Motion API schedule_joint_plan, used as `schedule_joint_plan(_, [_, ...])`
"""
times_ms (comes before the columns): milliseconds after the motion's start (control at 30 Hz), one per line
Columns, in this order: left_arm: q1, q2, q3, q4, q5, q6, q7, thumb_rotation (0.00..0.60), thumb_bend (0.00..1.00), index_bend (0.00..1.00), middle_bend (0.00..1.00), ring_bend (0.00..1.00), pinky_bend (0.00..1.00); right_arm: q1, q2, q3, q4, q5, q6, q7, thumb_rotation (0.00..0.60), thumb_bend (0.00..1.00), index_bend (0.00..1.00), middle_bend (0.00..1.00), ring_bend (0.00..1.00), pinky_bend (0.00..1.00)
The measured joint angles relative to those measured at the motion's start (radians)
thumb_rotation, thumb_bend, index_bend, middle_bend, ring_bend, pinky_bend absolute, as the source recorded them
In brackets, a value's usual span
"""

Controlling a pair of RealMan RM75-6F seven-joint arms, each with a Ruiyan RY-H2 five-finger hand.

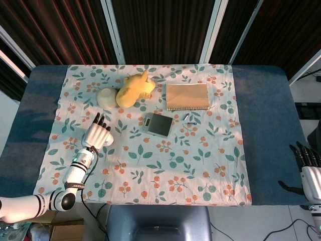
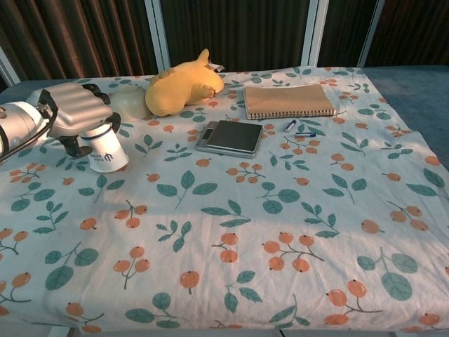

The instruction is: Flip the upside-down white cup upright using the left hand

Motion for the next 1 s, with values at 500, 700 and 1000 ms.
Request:
schedule_joint_plan(500, [0.137, 0.067, -0.098, -0.077, 0.261, -0.102, -0.9, 0.6, 0.39, 0.36, 0.35, 0.06, 0.08, 0.007, 0.006, -0.003, -0.008, 0.0, -0.016, 0.003, 0.6, 0.0, 0.0, 0.0, 0.0, 0.0])
schedule_joint_plan(700, [0.184, 0.009, -0.107, 0.054, 0.387, -0.129, -1.209, 0.6, 0.39, 0.34, 0.33, 0.0, 0.07, 0.008, 0.007, -0.004, -0.008, -0.001, -0.018, 0.002, 0.6, 0.0, 0.0, 0.0, 0.0, 0.0])
schedule_joint_plan(1000, [0.21, -0.059, -0.089, 0.237, 0.5, -0.186, -1.42, 0.6, 0.39, 0.27, 0.23, 0.0, 0.06, 0.009, 0.009, -0.004, -0.004, 0.001, -0.02, 0.011, 0.6, 0.0, 0.0, 0.0, 0.0, 0.0])
